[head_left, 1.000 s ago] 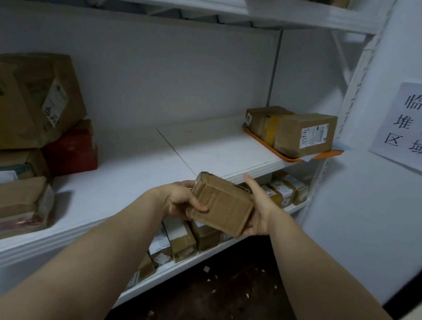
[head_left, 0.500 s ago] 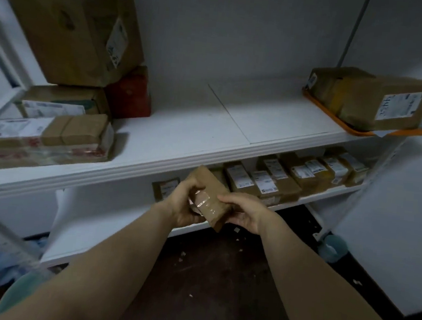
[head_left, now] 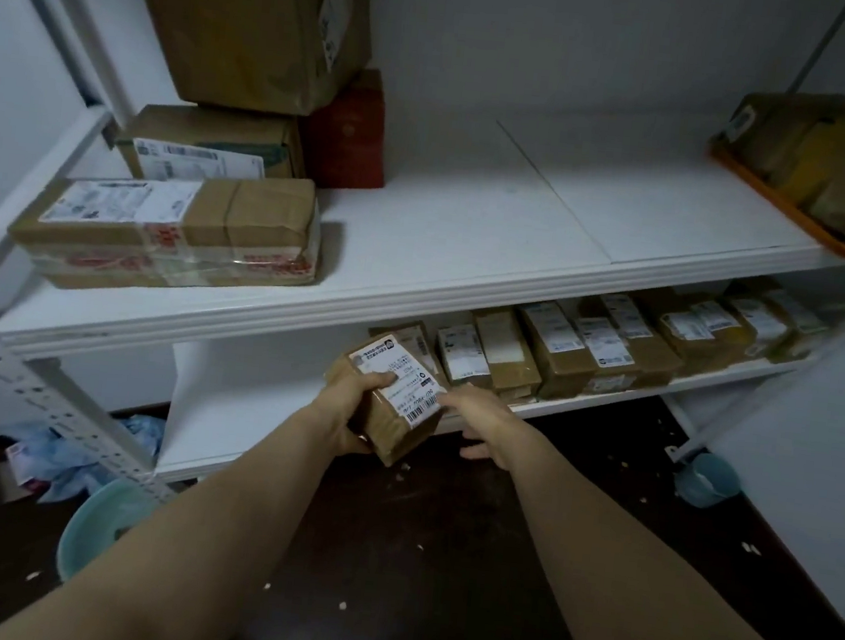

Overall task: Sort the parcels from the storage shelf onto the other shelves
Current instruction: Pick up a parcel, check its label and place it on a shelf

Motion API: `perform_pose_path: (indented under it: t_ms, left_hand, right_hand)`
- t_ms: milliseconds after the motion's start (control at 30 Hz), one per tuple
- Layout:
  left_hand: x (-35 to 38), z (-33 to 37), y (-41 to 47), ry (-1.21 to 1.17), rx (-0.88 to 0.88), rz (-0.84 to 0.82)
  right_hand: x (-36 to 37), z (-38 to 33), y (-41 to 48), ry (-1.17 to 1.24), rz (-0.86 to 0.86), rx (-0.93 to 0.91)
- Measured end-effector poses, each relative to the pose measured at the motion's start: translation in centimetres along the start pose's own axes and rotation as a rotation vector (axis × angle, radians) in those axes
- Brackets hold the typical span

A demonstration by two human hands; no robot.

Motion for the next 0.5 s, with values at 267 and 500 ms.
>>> perform_pose_path:
  t_ms: [267,500]
  left_hand:
    - [-8.3,0.8,4.1,-0.263,0.034,0.236]
    - [-10.6,2.1,8.7,-0.043,-0.01,0.188]
  right_hand:
    - [7.8,-0.1,4.2,0.139,0.019,-0.003]
    - [11.7,0.3,8.2,-0.157,0.09,-0.121]
Point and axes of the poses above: each hand's wrist, its own y-axis towards the middle knuckle, its own x-axis out of the palm, z = x × y, the point moved 8 cm from there along y, towards the middle knuckle, and after that the axes turned 12 degrees about -x, right-handed, at the moved point
